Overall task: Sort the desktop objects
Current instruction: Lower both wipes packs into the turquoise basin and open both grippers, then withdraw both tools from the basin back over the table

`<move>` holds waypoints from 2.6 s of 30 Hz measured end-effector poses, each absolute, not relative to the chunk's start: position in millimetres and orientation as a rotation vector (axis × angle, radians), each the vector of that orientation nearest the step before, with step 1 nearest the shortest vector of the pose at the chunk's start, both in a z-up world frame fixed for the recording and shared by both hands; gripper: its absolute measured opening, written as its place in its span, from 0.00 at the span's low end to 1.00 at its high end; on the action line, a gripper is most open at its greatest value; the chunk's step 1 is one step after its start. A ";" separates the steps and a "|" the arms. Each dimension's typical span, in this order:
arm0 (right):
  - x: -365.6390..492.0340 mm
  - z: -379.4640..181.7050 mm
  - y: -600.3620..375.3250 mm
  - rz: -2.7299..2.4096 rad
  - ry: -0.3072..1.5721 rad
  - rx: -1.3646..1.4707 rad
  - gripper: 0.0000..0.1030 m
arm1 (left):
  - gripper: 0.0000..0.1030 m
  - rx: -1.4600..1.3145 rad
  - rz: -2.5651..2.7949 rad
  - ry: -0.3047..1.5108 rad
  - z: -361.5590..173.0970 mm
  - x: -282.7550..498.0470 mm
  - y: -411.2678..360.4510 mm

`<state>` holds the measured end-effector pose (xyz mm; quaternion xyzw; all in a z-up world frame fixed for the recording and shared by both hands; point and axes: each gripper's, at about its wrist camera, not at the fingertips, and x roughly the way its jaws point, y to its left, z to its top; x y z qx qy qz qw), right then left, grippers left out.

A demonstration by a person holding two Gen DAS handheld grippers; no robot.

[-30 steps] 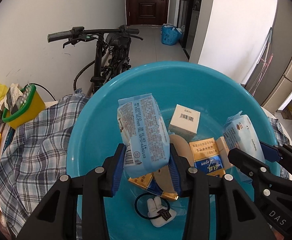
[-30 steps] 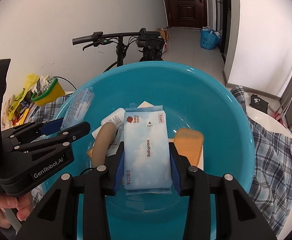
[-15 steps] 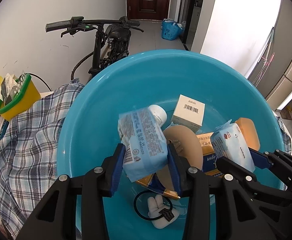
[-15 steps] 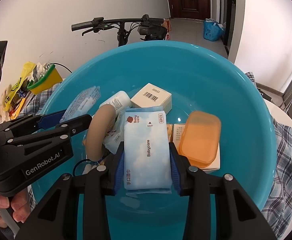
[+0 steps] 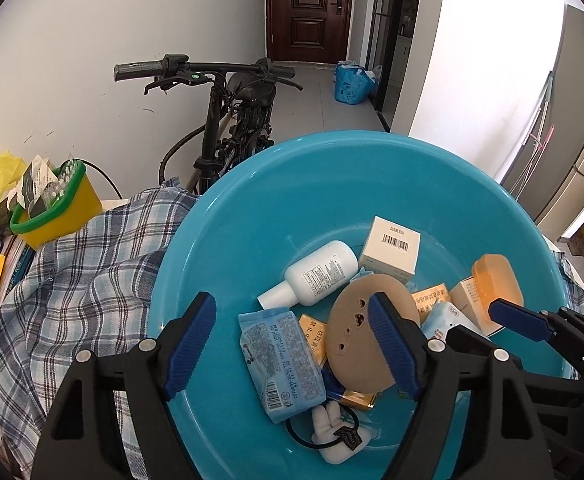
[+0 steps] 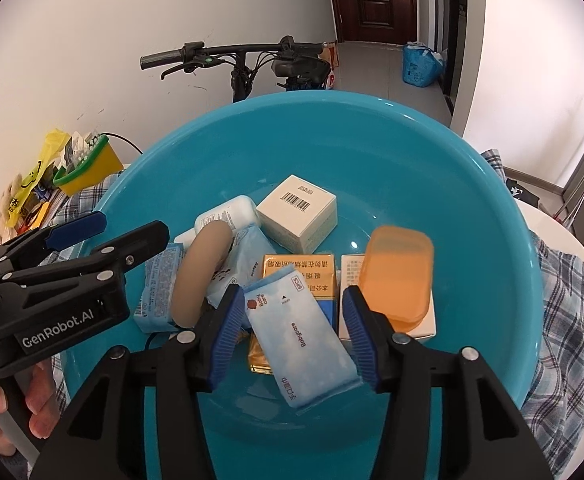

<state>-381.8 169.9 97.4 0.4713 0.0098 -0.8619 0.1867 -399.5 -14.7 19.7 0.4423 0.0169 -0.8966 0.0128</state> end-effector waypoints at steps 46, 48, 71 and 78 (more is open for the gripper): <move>-198.5 196.8 221.0 -2.703 0.127 0.442 1.00 | 1.00 0.406 -3.288 -0.067 117.7 -177.8 -5.8; -192.3 190.7 223.2 -2.692 0.128 0.460 1.00 | 1.00 0.399 -3.284 -0.108 114.0 -167.9 -2.4; -164.9 131.1 234.9 -2.585 0.168 0.698 1.00 | 1.00 0.695 -3.278 -0.076 53.2 -135.6 6.5; -179.0 116.0 231.2 -2.490 0.126 0.924 1.00 | 1.00 1.133 -3.123 0.010 29.9 -160.7 9.7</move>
